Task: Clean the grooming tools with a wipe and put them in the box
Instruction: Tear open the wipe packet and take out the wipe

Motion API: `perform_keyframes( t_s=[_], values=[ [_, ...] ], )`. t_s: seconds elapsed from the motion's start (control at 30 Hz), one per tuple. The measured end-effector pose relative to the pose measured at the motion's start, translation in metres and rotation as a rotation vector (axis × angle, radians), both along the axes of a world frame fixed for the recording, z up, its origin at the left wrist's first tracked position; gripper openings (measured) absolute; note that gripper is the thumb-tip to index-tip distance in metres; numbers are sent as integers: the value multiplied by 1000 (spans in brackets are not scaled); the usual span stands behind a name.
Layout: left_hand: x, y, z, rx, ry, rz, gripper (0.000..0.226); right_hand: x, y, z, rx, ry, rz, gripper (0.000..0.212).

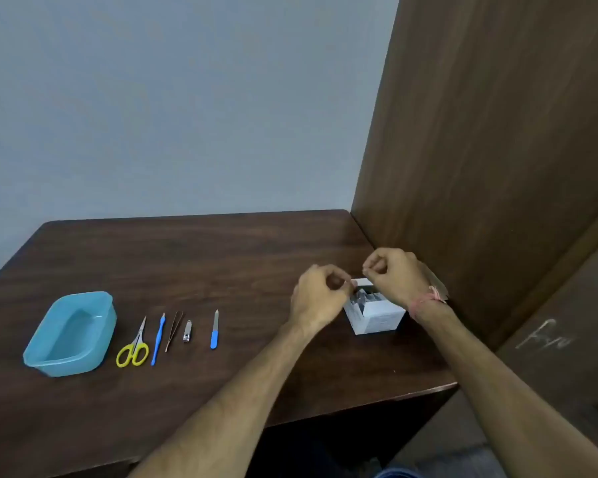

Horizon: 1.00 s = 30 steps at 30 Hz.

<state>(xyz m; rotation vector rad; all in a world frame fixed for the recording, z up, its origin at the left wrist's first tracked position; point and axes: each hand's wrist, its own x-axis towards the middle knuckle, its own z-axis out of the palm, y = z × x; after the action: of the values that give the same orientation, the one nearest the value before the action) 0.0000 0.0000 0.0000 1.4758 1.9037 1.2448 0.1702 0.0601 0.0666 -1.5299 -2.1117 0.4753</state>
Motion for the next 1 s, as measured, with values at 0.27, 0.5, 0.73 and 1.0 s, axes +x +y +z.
perform_keyframes(
  t_s=[0.27,0.5,0.73,1.0],
  values=[
    [24,-2,-15,-115,-45,-67,19,13,8,-11,-148,-253,-67,9],
    [21,-7,-18,-148,82,-85,32,6,10,-13,-107,-427,-140,34],
    [22,-10,-22,-128,89,-90,36,-9,9,-15,-51,-584,-154,26],
    [18,-7,-29,-78,38,-140,35,11,25,6,-192,-241,-177,8]
  ],
)
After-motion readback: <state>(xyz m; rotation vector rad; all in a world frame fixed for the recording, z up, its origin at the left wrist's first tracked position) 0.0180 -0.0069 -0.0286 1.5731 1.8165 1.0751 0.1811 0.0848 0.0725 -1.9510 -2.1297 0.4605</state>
